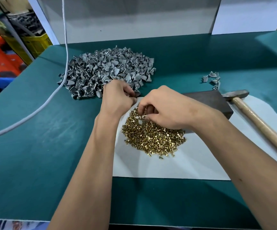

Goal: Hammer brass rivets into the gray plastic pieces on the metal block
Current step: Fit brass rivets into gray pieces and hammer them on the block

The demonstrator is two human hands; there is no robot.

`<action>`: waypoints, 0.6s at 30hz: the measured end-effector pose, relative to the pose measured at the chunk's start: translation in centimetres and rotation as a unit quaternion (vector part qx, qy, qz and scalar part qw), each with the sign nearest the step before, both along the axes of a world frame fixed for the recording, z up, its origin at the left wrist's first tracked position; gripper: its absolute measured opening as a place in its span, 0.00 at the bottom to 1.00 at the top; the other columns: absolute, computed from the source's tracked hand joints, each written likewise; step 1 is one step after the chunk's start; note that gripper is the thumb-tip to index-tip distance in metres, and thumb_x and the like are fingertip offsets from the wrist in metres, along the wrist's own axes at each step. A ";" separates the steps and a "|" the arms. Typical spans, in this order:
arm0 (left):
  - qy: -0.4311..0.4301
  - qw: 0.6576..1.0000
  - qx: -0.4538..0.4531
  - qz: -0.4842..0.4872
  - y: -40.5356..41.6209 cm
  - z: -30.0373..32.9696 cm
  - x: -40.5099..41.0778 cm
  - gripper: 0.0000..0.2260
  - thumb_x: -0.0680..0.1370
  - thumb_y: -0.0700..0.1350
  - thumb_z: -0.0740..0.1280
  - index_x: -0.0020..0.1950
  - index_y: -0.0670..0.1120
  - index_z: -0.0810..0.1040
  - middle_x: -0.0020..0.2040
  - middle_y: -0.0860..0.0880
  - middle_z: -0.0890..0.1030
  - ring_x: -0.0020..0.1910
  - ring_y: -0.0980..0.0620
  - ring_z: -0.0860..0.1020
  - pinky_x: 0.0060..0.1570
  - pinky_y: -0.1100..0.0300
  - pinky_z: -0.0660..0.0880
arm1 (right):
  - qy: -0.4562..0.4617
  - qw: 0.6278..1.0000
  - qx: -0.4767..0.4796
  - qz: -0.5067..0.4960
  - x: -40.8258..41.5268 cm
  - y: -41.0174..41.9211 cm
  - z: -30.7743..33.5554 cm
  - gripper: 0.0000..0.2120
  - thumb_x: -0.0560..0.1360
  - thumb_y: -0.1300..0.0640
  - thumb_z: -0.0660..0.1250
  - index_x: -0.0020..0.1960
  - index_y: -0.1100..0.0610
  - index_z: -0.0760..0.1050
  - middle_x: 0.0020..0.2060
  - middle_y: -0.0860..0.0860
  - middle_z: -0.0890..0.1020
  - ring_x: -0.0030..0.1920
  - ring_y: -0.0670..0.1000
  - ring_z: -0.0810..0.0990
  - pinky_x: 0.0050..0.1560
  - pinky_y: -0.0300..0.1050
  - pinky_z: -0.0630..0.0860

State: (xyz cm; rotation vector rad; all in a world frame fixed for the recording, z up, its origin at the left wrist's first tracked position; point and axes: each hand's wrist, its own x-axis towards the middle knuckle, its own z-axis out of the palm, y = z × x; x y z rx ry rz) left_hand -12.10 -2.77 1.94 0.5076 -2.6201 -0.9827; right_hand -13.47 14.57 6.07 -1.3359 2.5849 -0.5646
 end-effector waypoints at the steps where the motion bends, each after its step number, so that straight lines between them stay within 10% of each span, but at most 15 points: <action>1: -0.016 1.000 -0.001 -0.003 -0.1 0.2 0.1 0.07 0.69 0.37 0.78 0.43 0.47 0.86 0.36 0.53 0.83 0.39 0.51 0.83 0.46 0.57 0.82 | 0.001 1.000 -0.003 0.000 0.0 0.1 0.0 0.07 0.76 0.59 0.72 0.49 0.48 0.86 0.39 0.44 0.85 0.42 0.46 0.84 0.51 0.47 0.81; 10: -0.070 0.996 -0.036 -0.034 0.5 1.3 0.7 0.07 0.74 0.34 0.76 0.49 0.44 0.88 0.42 0.41 0.86 0.44 0.44 0.85 0.48 0.55 0.82 | -0.018 0.999 -0.034 -0.003 -0.3 0.8 0.2 0.10 0.76 0.61 0.73 0.43 0.46 0.85 0.31 0.38 0.80 0.35 0.36 0.80 0.43 0.38 0.79; 15: 0.040 0.998 0.034 -0.026 0.5 1.5 0.8 0.06 0.74 0.35 0.76 0.47 0.45 0.88 0.43 0.49 0.85 0.39 0.56 0.82 0.39 0.73 0.76 | -0.007 0.990 -0.136 -0.048 -0.7 3.0 0.3 0.09 0.74 0.61 0.76 0.46 0.47 0.83 0.32 0.39 0.81 0.35 0.36 0.81 0.42 0.30 0.75; 18: 0.114 0.973 0.183 -0.080 1.3 1.8 0.8 0.07 0.76 0.34 0.75 0.52 0.41 0.87 0.44 0.47 0.86 0.42 0.53 0.85 0.47 0.64 0.81 | -0.006 0.964 -0.241 -0.108 -1.4 5.9 0.2 0.09 0.73 0.63 0.76 0.44 0.49 0.84 0.34 0.43 0.84 0.34 0.43 0.84 0.43 0.37 0.80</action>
